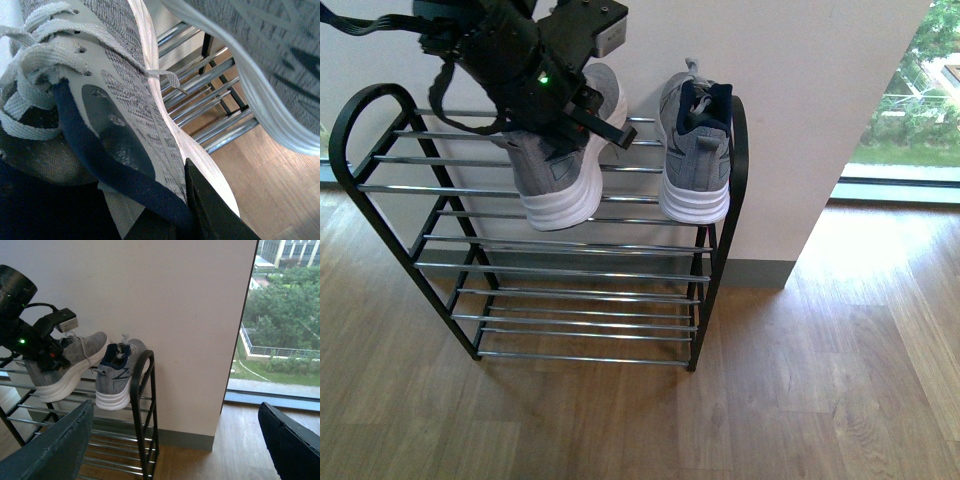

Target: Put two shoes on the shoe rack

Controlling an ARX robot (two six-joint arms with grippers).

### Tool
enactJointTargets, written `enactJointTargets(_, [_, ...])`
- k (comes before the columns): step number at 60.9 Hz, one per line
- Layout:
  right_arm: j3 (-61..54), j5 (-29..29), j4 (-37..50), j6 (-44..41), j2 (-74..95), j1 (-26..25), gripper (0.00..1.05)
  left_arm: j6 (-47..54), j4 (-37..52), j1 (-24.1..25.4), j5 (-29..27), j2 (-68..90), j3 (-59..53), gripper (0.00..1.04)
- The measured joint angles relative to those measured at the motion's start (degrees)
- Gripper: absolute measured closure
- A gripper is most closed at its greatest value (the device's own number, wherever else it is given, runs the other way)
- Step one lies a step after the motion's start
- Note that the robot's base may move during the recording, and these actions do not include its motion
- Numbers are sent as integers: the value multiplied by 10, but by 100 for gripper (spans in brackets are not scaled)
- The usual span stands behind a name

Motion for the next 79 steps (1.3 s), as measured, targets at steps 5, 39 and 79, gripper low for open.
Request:
enactJointTargets(5, [0, 0, 0, 0, 0, 0, 9, -1, -10, -6, 0, 10, 22, 103])
enactJointTargets(39, [0, 0, 0, 0, 0, 0, 9, -19, -44, -34, -19, 63, 95, 102])
enactJointTargets(79, [0, 0, 0, 0, 0, 0, 9, -84, 120, -32, -92, -88, -77, 10])
